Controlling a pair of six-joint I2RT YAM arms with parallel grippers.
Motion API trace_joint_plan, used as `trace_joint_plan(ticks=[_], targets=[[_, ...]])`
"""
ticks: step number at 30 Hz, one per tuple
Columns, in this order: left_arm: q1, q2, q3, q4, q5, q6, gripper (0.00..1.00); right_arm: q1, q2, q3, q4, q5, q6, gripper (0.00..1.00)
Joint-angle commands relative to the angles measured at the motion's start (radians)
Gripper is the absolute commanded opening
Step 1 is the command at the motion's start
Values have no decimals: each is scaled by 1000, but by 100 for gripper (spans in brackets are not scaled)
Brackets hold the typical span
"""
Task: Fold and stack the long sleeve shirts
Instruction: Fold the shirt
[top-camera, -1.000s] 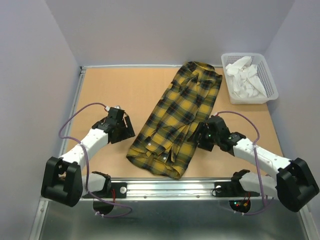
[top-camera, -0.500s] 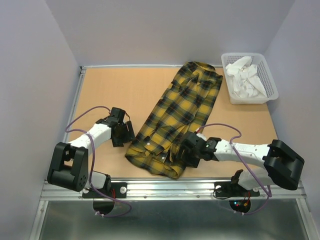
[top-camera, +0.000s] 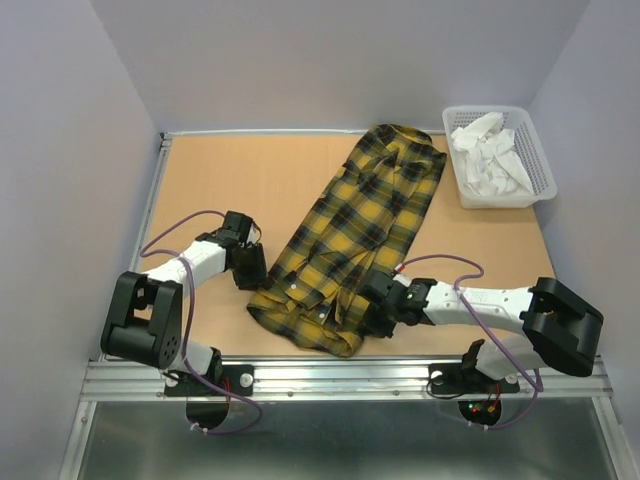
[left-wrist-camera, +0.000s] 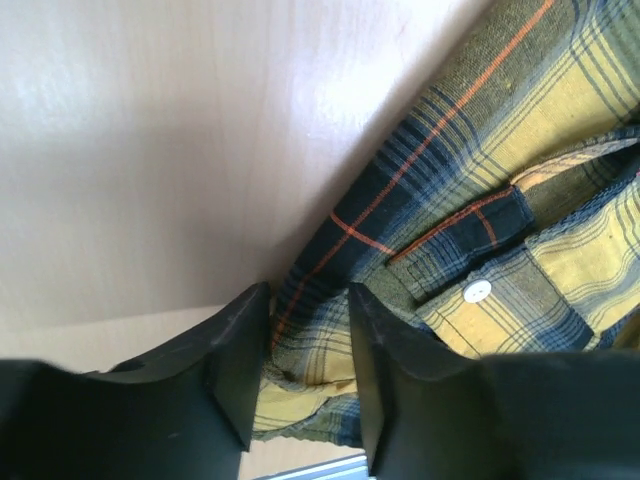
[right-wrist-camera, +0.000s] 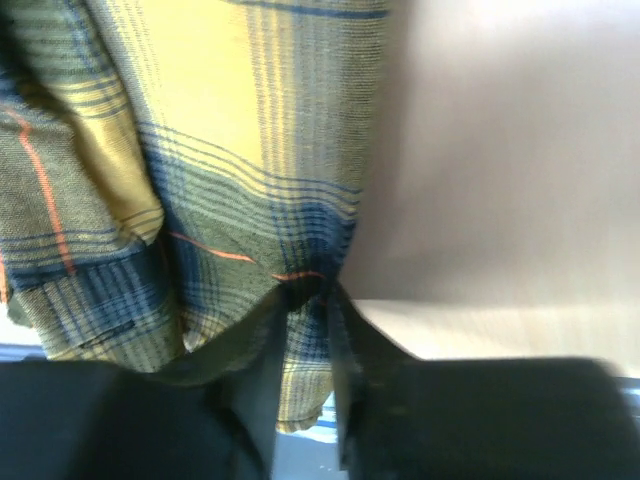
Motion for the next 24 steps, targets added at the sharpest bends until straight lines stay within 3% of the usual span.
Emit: trace_joint_plan(ticks=[1, 2, 3, 4, 5, 7, 16, 24], targets=[[-3, 42, -29, -25, 36, 26, 32, 12, -32, -34, -59, 62, 47, 21], [-3, 43, -30, -25, 36, 25, 26, 12, -31, -33, -59, 62, 45, 19], [-3, 42, -29, -30, 39, 26, 12, 12, -32, -25, -59, 61, 38, 15], [-3, 40, -26, -30, 42, 28, 12, 12, -32, -21, -61, 58, 32, 13], [-3, 34, -22, -34, 48, 29, 0, 10, -35, -16, -62, 56, 24, 6], [-3, 7, -16, -47, 56, 25, 0, 12, -42, 2, -69, 55, -3, 1], [2, -182, 34, -182, 58, -40, 0, 12, -95, 105, -121, -30, -128, 1], [17, -188, 198, -160, 119, -130, 0, -80, -227, 162, -205, 36, -154, 0]])
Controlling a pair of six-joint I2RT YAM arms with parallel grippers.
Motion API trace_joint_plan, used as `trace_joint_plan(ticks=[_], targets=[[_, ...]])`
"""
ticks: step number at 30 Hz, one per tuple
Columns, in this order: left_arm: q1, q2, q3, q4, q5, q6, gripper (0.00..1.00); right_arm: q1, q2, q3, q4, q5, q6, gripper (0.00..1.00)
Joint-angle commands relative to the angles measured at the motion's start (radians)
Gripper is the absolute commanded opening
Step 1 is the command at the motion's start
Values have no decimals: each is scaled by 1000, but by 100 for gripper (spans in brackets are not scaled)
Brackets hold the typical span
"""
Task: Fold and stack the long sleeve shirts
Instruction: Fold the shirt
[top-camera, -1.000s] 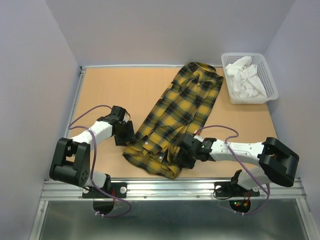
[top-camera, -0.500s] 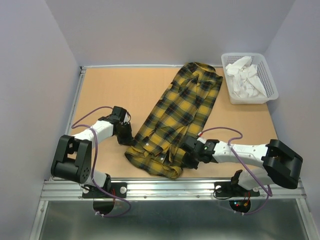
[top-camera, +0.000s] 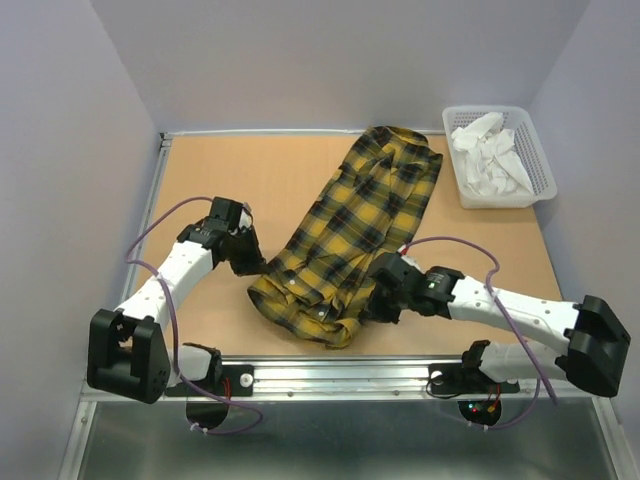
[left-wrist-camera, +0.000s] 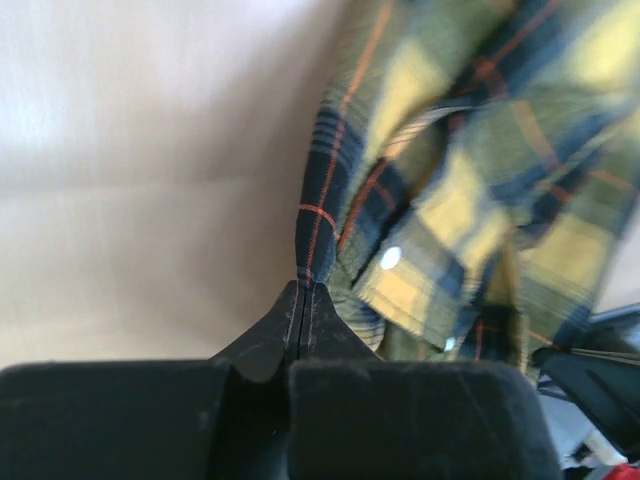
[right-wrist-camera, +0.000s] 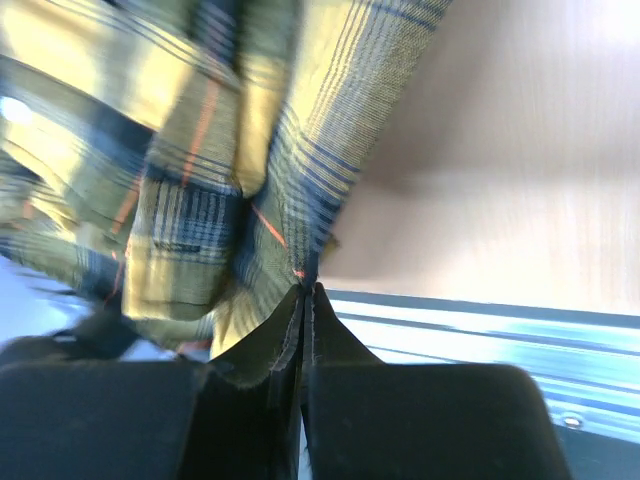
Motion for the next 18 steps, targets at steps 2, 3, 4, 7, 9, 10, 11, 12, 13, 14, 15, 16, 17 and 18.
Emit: trace_joint_plan(ticks=[2, 3, 4, 7, 9, 10, 11, 12, 13, 14, 15, 16, 17, 18], targets=[[9, 12, 120, 79, 95, -97, 0, -116, -109, 69, -63, 76, -45, 0], [9, 26, 146, 99, 110, -129, 0, -144, -129, 75, -65, 73, -62, 0], [9, 63, 165, 130, 124, -142, 0, -200, -132, 83, -66, 68, -97, 0], [11, 155, 263, 168, 187, -180, 0, -289, -134, 122, -71, 71, -165, 0], [11, 204, 356, 200, 221, -211, 0, -331, -122, 146, -74, 82, -202, 1], [11, 256, 390, 213, 227, -220, 0, -378, -114, 164, -74, 83, -237, 1], [11, 284, 425, 216, 233, -229, 0, -403, -110, 178, -72, 85, -254, 1], [13, 310, 497, 220, 241, -241, 0, -428, -102, 192, -72, 90, -294, 1], [13, 363, 531, 222, 248, -249, 0, -472, -87, 205, -72, 94, -315, 1], [13, 390, 592, 226, 259, -257, 0, -495, -79, 237, -72, 106, -332, 1], [13, 414, 622, 233, 265, -266, 0, -520, -68, 254, -72, 106, -350, 1], [13, 460, 646, 240, 267, -275, 0, -565, -59, 273, -72, 106, -387, 1], [13, 483, 671, 245, 271, -296, 0, -589, -33, 303, -71, 105, -406, 0], [13, 503, 717, 252, 279, -303, 0, -612, -19, 322, -71, 106, -421, 0]])
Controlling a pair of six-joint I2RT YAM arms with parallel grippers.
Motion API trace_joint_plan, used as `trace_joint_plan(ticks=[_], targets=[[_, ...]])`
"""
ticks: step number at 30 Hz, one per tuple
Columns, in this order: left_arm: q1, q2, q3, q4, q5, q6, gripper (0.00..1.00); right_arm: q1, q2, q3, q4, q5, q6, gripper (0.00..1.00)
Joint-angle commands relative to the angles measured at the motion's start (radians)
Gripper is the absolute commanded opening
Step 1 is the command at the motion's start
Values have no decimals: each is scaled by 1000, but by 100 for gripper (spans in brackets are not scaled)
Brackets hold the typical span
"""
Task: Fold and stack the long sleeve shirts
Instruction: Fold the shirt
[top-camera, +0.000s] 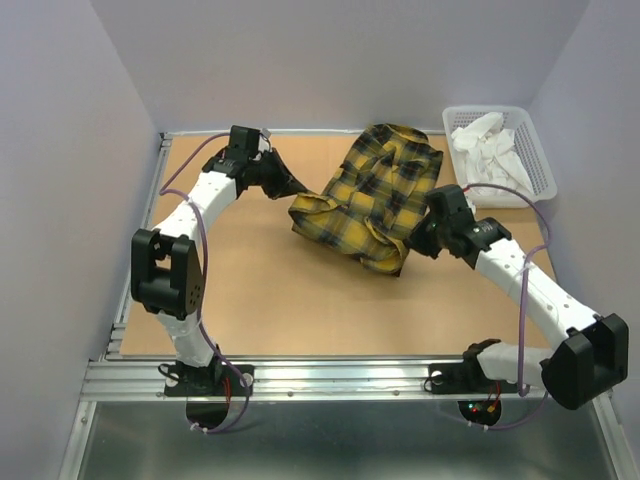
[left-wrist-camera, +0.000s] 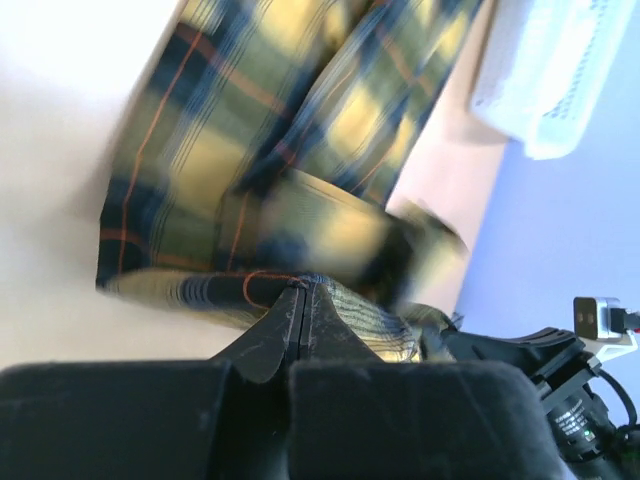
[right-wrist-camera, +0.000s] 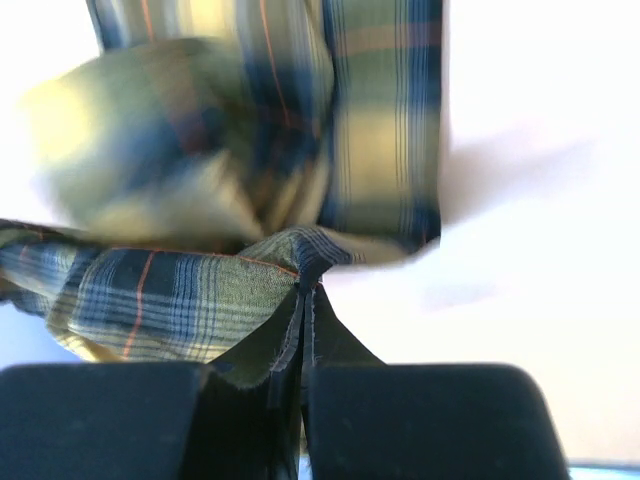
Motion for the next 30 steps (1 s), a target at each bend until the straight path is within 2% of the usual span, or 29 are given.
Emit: trace_joint_plan(ticks=[1, 8, 13, 19, 26, 28, 30], targets=[[7, 65, 141, 68, 59, -61, 0, -99, 49, 135, 0, 42, -157, 1], [6, 220, 266, 104, 19, -74, 0, -205, 195, 220, 45, 13, -242, 1], [-8, 365, 315, 140, 33, -37, 0, -266, 281, 189, 109, -22, -251, 1], [-36, 464, 352, 222, 47, 6, 6, -323, 370, 142, 191, -60, -261, 1], [-53, 501, 355, 402, 21, 54, 23, -374, 476, 148, 244, -71, -273, 6], [-54, 485, 347, 447, 8, 64, 32, -385, 497, 168, 249, -64, -274, 10], [-56, 478, 339, 507, -6, 72, 51, -394, 514, 188, 247, -54, -279, 12]])
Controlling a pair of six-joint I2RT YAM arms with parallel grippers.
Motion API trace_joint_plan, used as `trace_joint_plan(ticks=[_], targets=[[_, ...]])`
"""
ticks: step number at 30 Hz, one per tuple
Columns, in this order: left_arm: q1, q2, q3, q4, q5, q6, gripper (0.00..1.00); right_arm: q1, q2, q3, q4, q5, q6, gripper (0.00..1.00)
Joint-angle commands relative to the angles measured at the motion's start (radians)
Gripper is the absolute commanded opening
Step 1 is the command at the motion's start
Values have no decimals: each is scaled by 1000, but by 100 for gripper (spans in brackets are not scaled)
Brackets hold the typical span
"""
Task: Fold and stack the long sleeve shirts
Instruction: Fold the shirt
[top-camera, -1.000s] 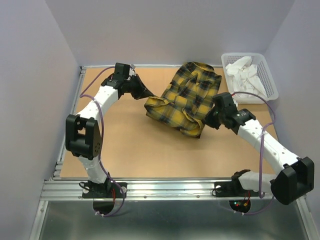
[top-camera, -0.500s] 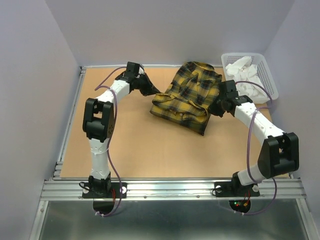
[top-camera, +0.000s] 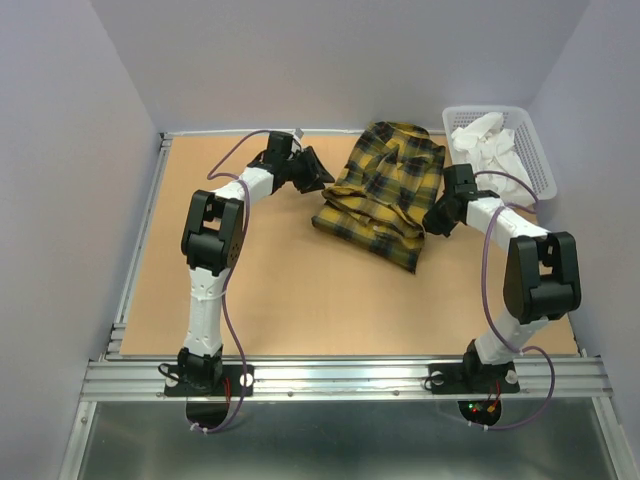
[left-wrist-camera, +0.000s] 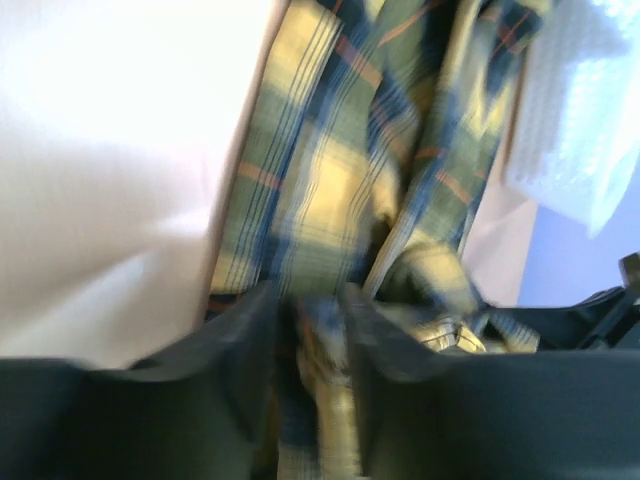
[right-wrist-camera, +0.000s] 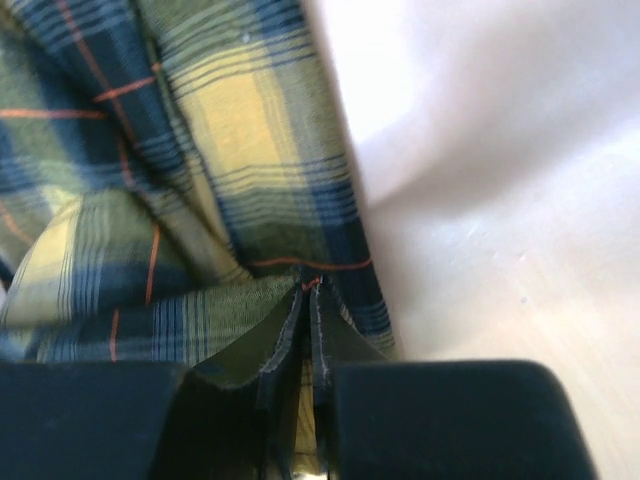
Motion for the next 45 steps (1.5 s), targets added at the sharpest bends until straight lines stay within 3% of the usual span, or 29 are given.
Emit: trace_joint_plan(ticks=[1, 5, 11, 18, 22, 26, 31, 36, 45], targets=[[5, -65, 34, 185, -36, 46, 57, -31, 34, 49, 47, 38, -26, 13], [10, -84, 34, 238, -77, 35, 84, -62, 72, 116, 47, 25, -44, 34], [34, -166, 11, 259, -118, 19, 98, -71, 85, 311, 35, 16, -144, 67], [44, -366, -128, 137, -233, 121, 98, -48, -44, 298, 18, -209, -357, 74], [38, -539, -281, 58, -278, 127, 98, 82, -153, 154, -16, -138, -463, 78], [12, -672, -475, 48, -292, 130, 98, 110, -257, 10, -25, -130, -445, 79], [-41, -823, -748, 64, -318, 78, 98, 173, -333, -54, -39, -154, -515, 80], [-99, -874, -984, 192, -346, -54, 95, 202, -362, -89, -42, -143, -514, 81], [-211, -763, -1081, 449, -398, -278, 87, 202, -368, -89, -42, -157, -520, 80]])
